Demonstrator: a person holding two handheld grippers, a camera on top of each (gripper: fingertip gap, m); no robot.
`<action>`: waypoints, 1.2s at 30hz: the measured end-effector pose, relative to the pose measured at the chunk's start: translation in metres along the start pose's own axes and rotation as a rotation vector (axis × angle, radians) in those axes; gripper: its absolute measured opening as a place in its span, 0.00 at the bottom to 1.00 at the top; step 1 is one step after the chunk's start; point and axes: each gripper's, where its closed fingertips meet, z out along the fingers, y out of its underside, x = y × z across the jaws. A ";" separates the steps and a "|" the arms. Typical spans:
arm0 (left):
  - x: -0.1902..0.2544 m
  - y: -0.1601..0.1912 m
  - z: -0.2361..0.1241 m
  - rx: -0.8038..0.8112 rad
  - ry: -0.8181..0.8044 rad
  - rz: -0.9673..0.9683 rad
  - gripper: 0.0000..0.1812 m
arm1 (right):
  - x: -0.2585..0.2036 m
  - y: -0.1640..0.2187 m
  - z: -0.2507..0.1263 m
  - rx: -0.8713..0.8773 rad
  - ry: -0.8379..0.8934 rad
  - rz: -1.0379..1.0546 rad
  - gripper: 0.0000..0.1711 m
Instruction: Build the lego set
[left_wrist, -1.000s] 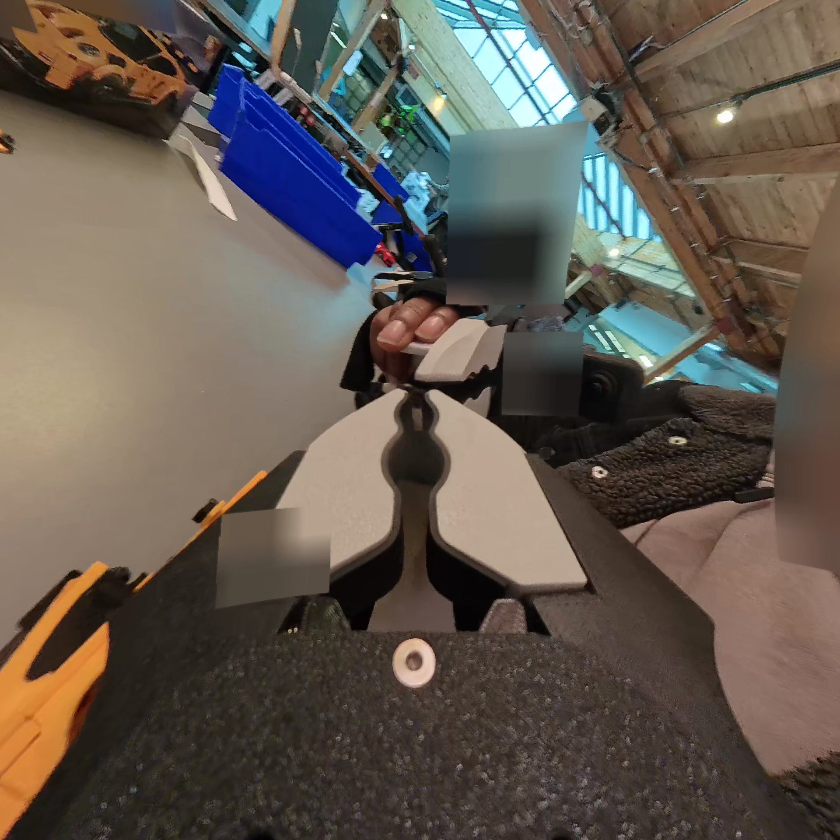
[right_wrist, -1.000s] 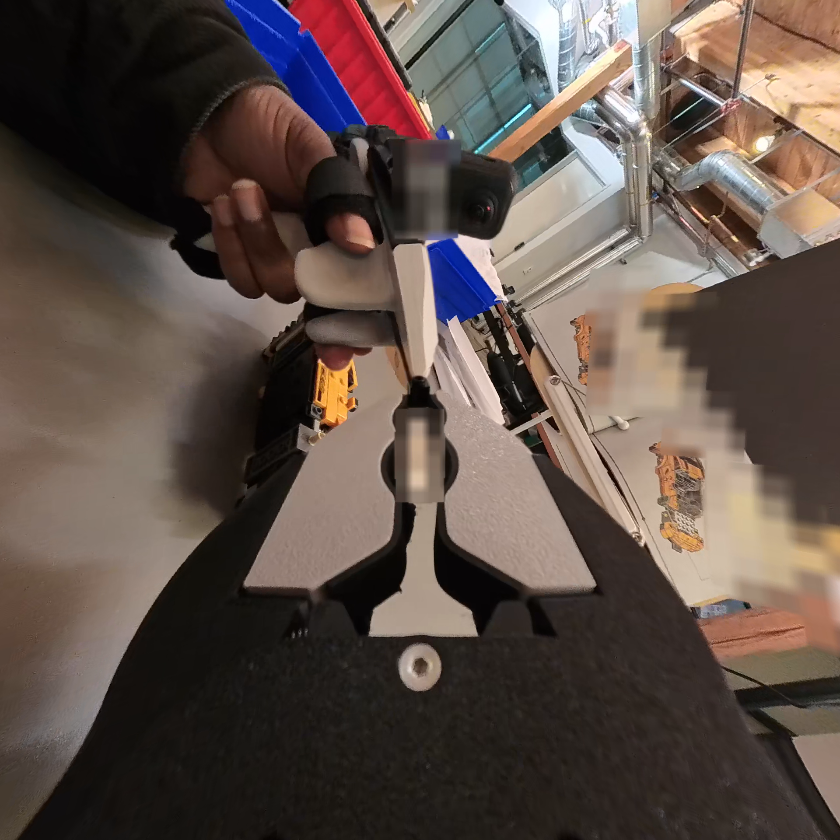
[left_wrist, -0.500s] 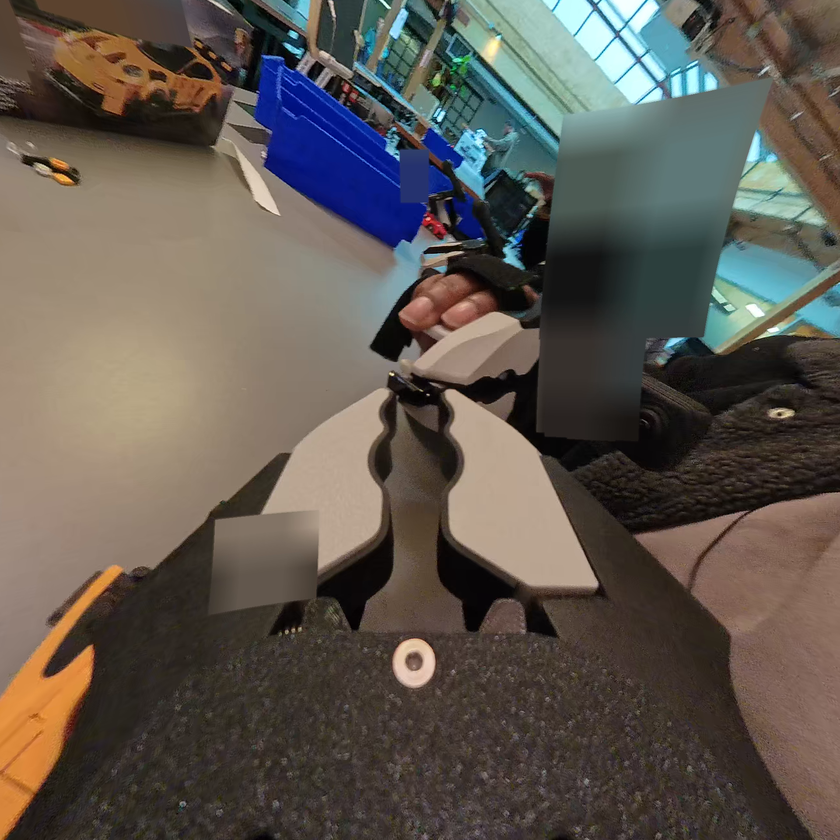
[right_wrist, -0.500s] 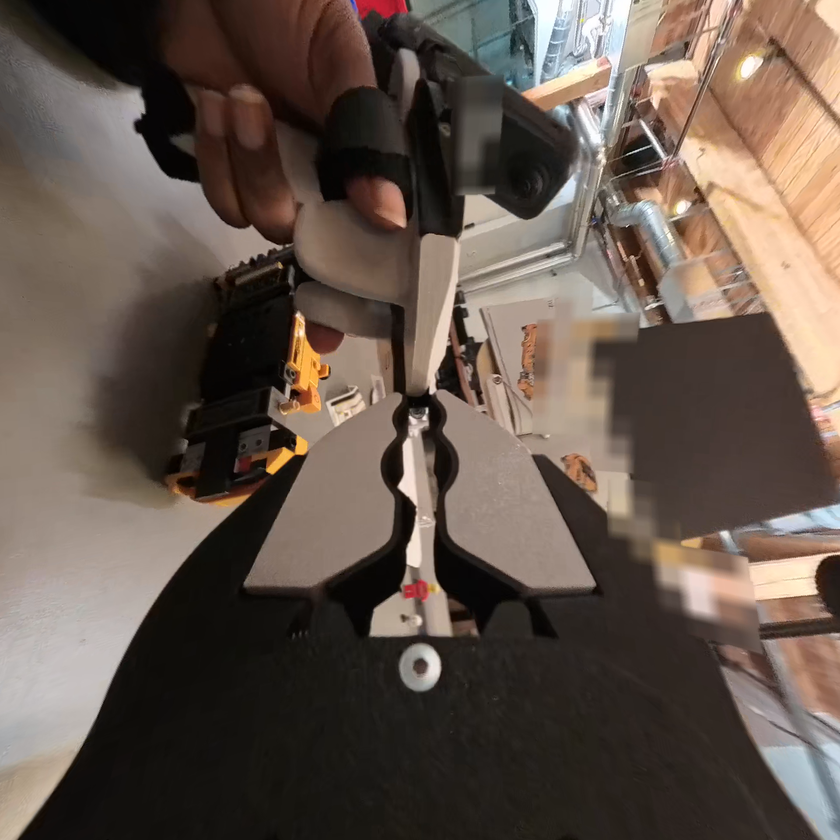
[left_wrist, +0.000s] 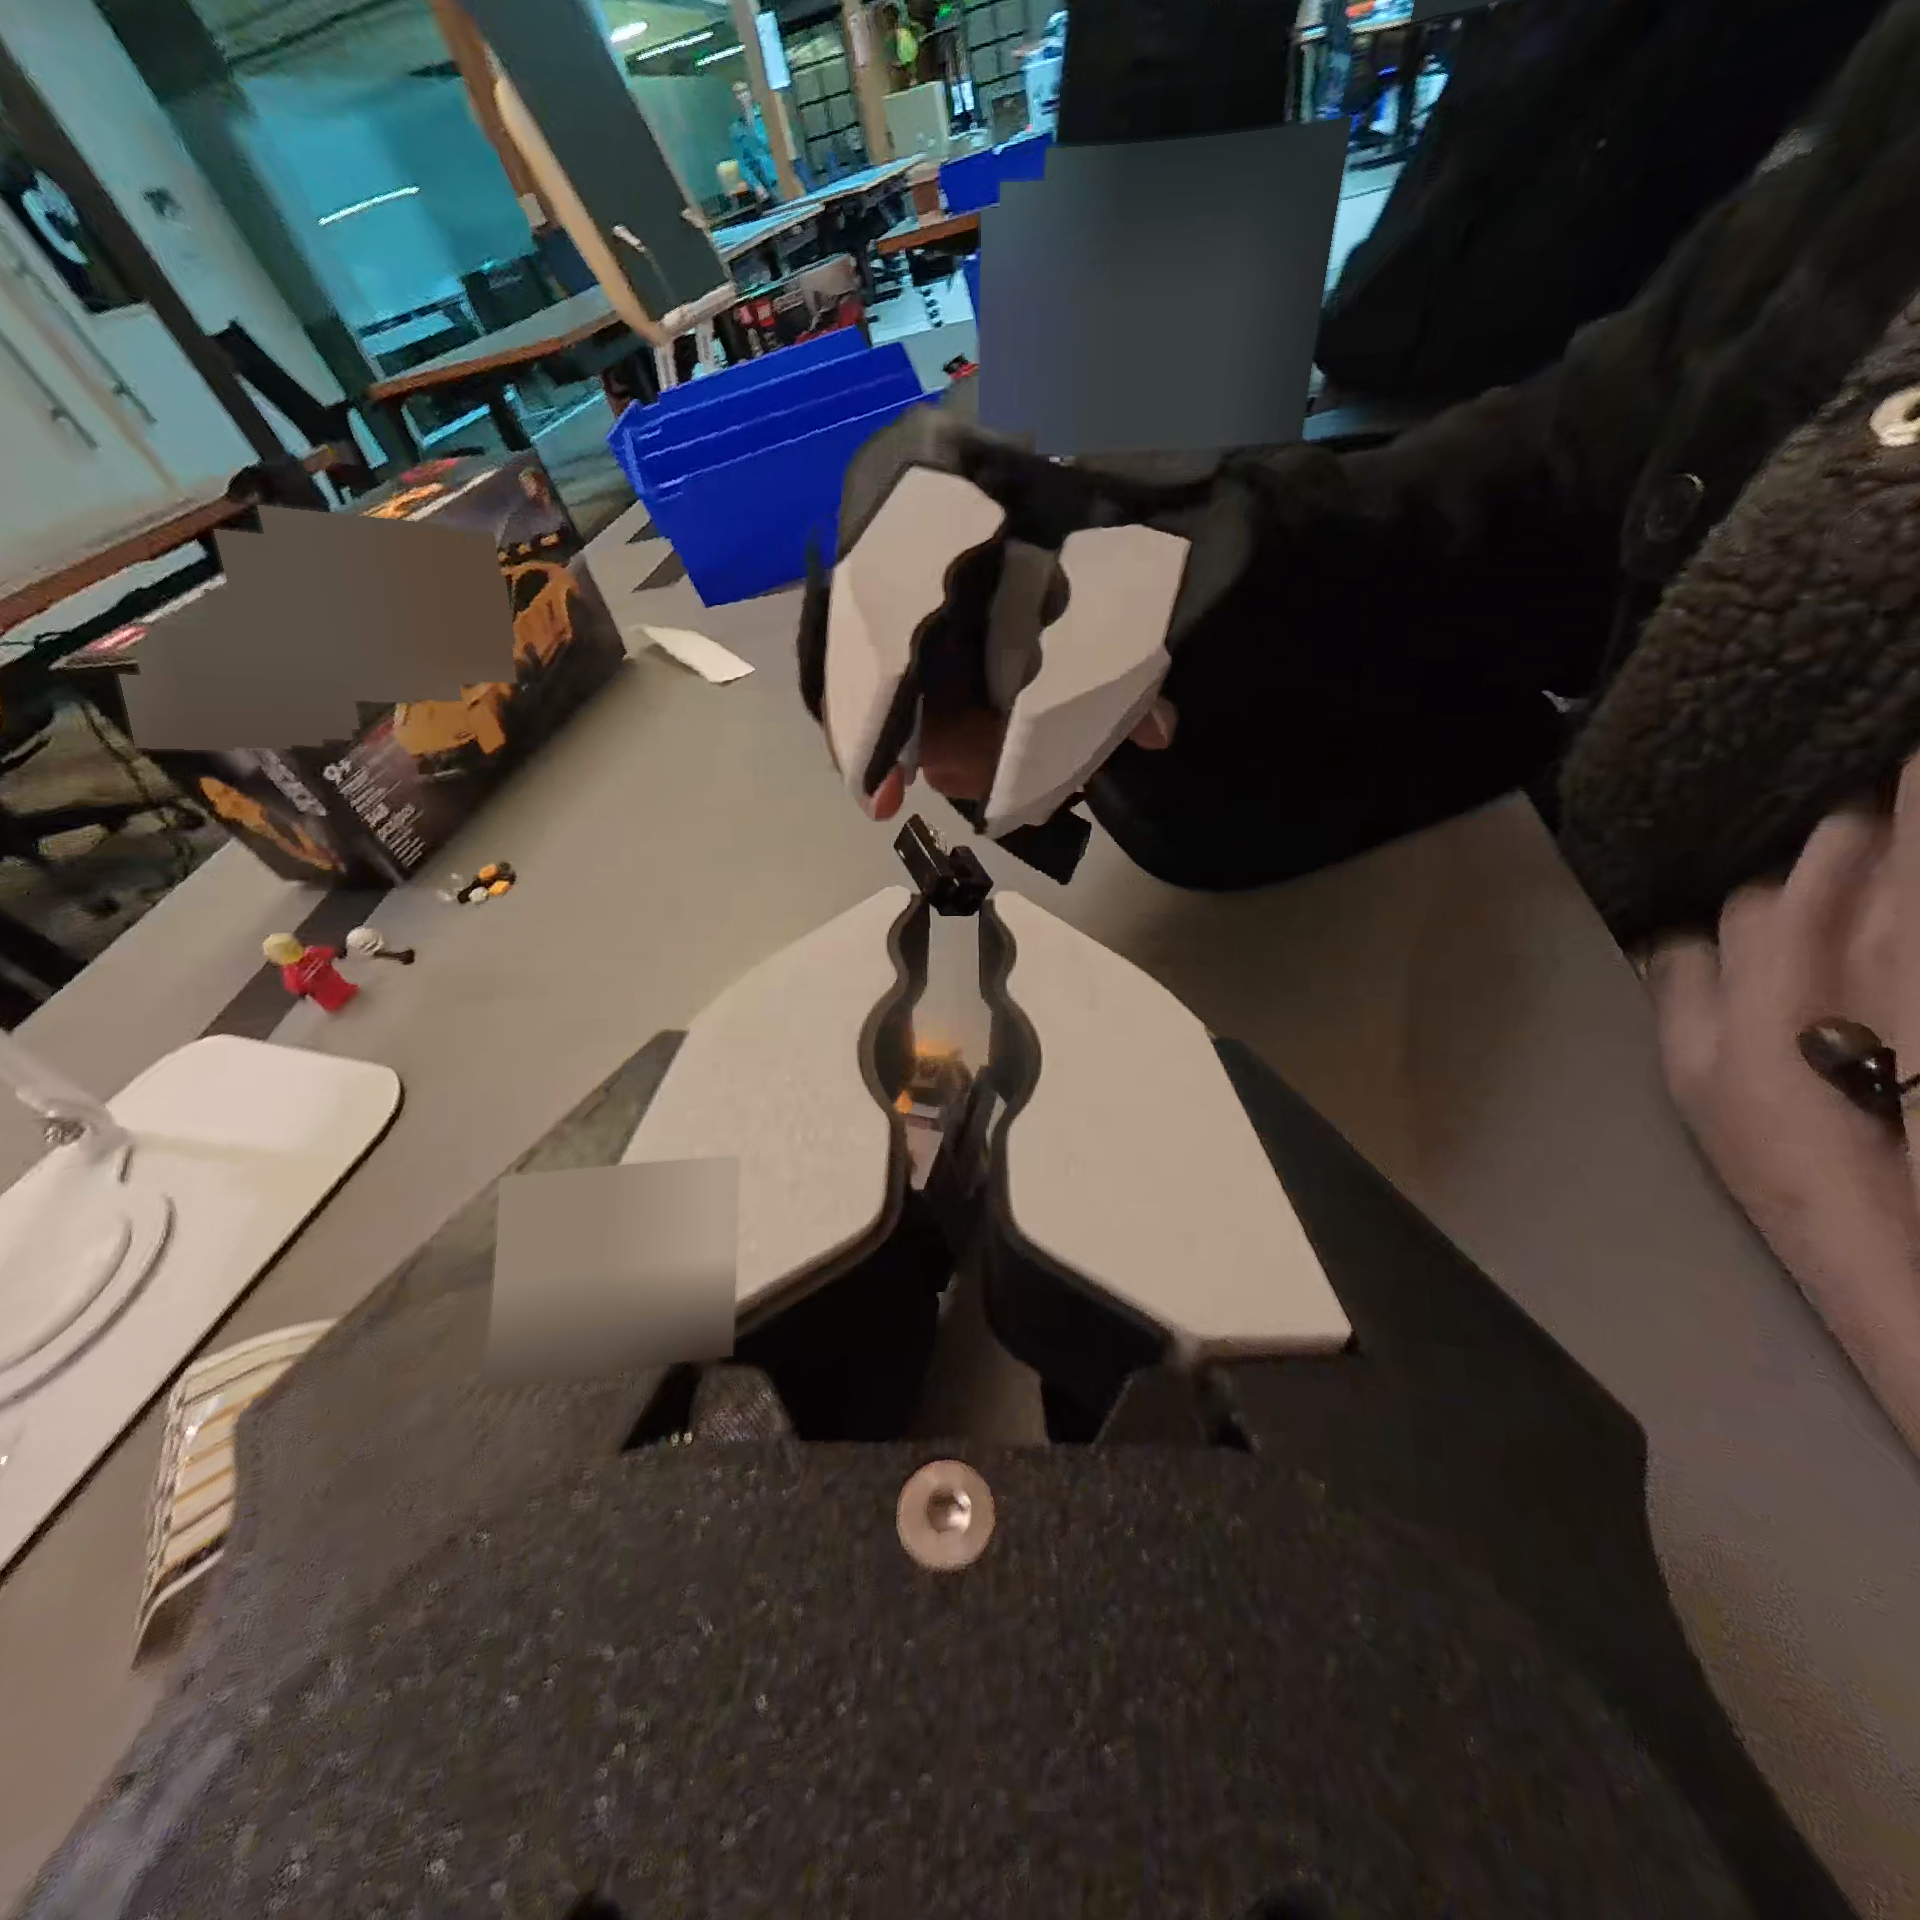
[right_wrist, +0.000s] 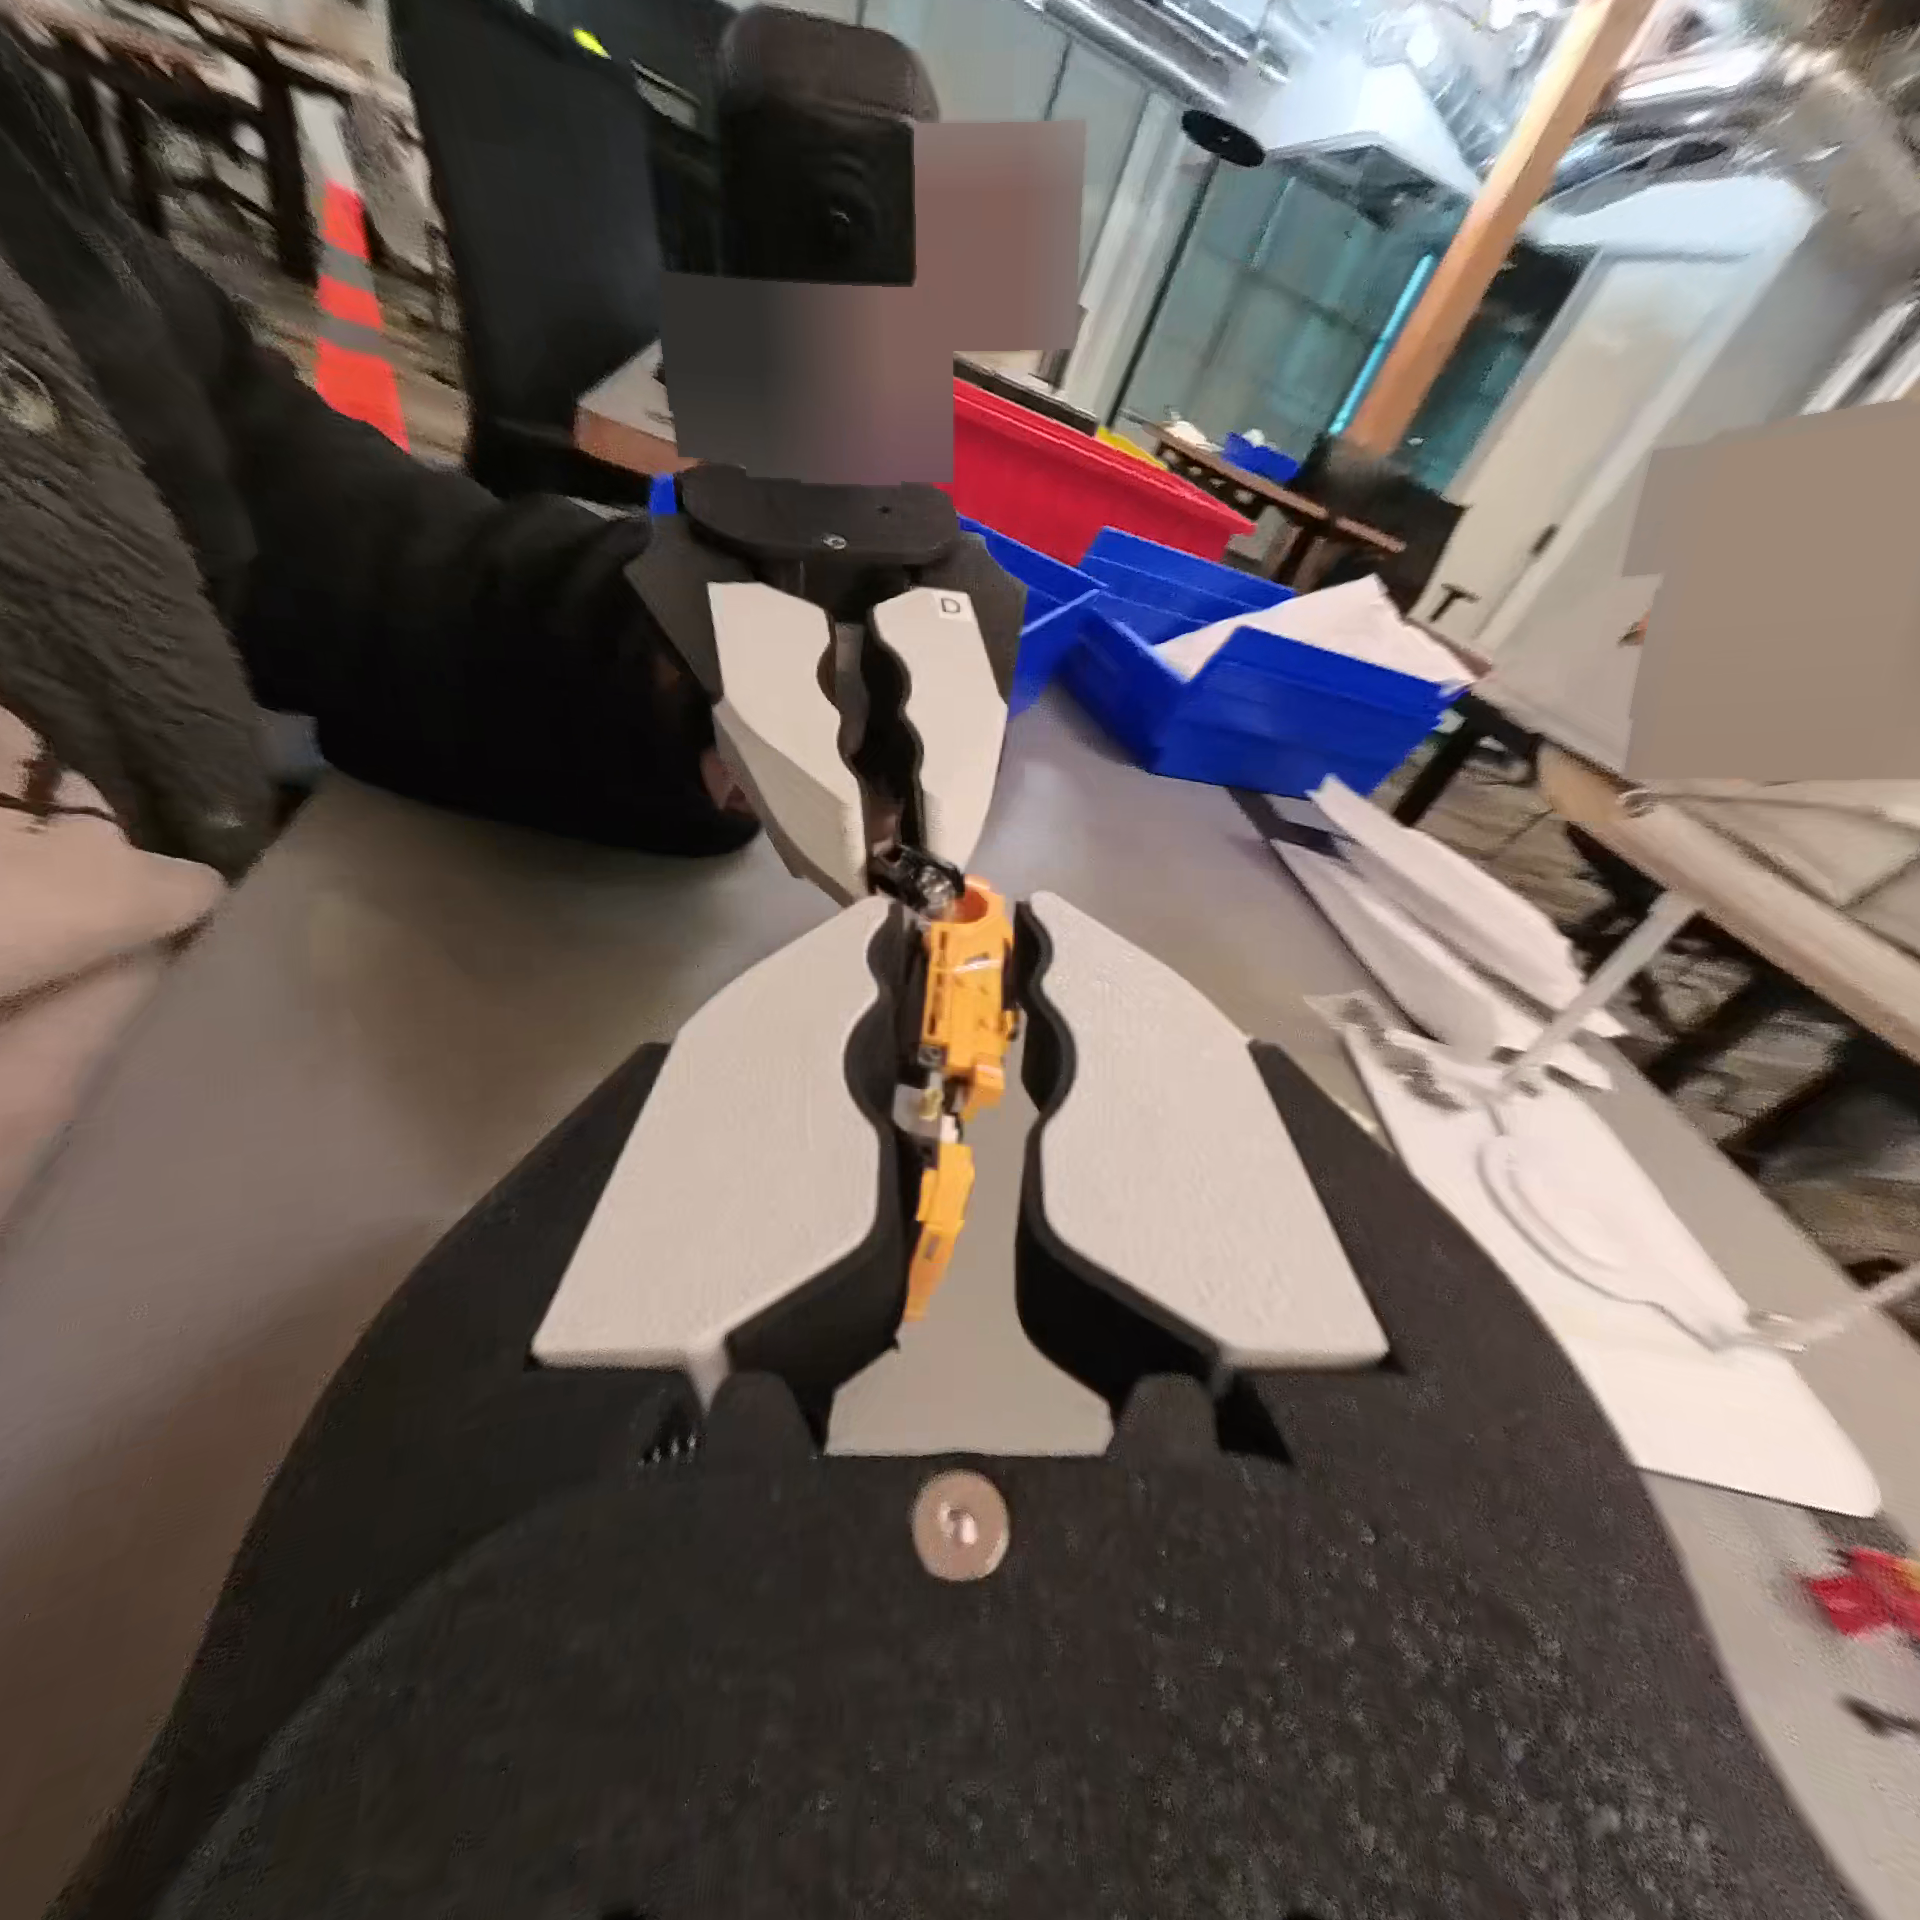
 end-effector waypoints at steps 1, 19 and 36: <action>0.003 0.000 0.000 0.002 0.019 0.007 0.05 | -0.003 0.000 -0.001 0.005 -0.031 0.020 0.11; 0.043 0.012 0.004 -0.078 0.260 0.042 0.04 | -0.047 0.007 -0.002 -0.067 -0.262 -0.116 0.04; 0.011 -0.011 0.000 0.096 0.124 -0.147 0.08 | 0.017 -0.029 -0.025 0.106 0.110 -0.201 0.04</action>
